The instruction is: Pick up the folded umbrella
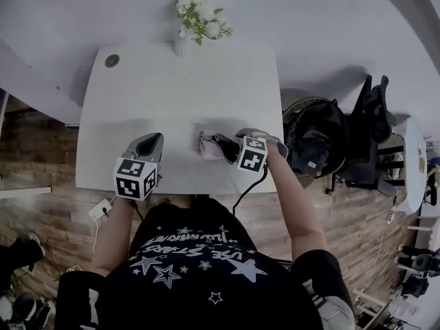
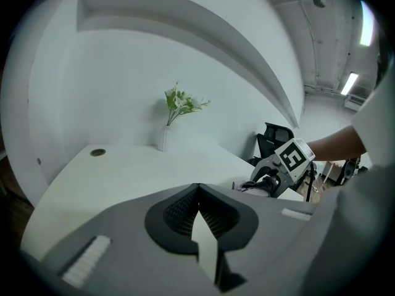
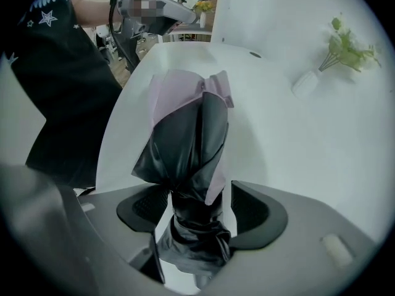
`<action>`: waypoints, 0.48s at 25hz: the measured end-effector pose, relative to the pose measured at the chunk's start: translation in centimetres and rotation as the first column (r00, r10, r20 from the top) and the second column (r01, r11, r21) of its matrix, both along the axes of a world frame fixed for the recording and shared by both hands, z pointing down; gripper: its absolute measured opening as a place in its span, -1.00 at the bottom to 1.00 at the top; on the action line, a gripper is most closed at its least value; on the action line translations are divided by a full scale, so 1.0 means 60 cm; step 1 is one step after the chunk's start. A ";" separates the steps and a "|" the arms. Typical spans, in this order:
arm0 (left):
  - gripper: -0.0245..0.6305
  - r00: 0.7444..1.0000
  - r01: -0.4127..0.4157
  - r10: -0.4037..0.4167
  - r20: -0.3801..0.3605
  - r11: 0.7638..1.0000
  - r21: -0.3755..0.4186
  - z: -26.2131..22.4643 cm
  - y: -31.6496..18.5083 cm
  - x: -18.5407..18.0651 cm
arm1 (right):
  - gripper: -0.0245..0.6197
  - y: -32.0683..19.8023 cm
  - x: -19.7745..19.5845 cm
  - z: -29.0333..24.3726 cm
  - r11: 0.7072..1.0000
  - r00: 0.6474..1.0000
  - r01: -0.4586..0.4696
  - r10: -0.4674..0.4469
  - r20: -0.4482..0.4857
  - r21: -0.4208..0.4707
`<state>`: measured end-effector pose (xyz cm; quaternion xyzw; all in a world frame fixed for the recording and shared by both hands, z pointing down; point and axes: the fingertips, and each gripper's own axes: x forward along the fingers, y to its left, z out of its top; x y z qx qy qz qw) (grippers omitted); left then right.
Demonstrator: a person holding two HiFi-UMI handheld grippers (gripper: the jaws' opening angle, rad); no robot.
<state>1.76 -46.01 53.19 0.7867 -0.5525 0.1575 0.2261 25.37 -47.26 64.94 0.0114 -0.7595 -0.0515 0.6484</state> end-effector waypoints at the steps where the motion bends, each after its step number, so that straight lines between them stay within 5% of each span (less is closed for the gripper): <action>1: -0.92 1.000 0.006 -0.006 0.002 1.000 0.001 0.000 0.000 -0.001 | 0.13 -0.001 0.000 0.001 1.000 1.000 0.004 -0.004 -0.003 -0.011; 12: -0.92 0.999 0.045 -0.045 0.003 0.999 -0.003 0.003 0.012 -0.017 | -0.15 0.011 -0.002 0.001 0.989 1.000 -0.012 0.016 0.026 -0.150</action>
